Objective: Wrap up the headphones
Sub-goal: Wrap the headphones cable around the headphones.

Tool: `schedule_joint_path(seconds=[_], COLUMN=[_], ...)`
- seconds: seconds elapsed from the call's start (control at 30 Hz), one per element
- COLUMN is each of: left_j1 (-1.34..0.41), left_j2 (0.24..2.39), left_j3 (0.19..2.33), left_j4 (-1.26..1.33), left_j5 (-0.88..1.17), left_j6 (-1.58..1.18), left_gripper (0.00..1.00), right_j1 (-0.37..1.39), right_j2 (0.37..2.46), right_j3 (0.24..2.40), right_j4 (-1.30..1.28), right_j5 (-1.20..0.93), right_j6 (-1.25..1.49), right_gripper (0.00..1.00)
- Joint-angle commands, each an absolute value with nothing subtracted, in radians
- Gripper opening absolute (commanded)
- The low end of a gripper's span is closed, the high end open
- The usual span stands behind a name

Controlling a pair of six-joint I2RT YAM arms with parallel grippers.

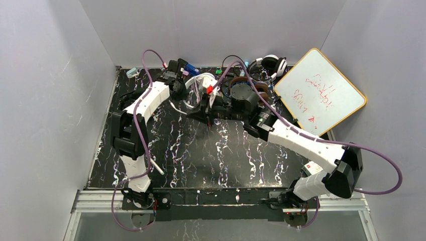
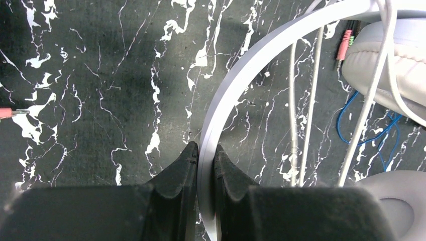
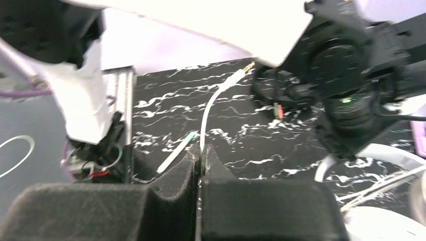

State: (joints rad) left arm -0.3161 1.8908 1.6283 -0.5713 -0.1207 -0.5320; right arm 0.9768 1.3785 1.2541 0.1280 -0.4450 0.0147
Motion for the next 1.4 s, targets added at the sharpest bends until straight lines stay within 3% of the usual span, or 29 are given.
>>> schedule_joint_path(seconds=[0.0,0.33,1.2,1.37], left_j1=[-0.315,-0.351,-0.526,-0.532], left_j2=[1.802,1.672,1.512,1.448], left_j3=[1.573,1.394,1.160,1.114], left_j4=[-0.477,-0.375,-0.241,-0.230], left_j5=[-0.156,-0.150,-0.167,-0.130], left_j6=[-0.545,-0.590,-0.492,-0.442], left_gripper=[0.00,0.00,0.00,0.00], right_j1=[0.983,0.960,0.801,0.728], right_j2=[1.419,1.572,1.756,1.789], right_j3=[1.388,1.557,1.755,1.759], right_j4=[0.123,0.120,0.013,-0.044], right_j5=[-0.229,0.140,0.236,0.129], right_j6=[0.008,0.115,0.206,0.254], right_gripper=[0.01,0.01,0.01,0.01])
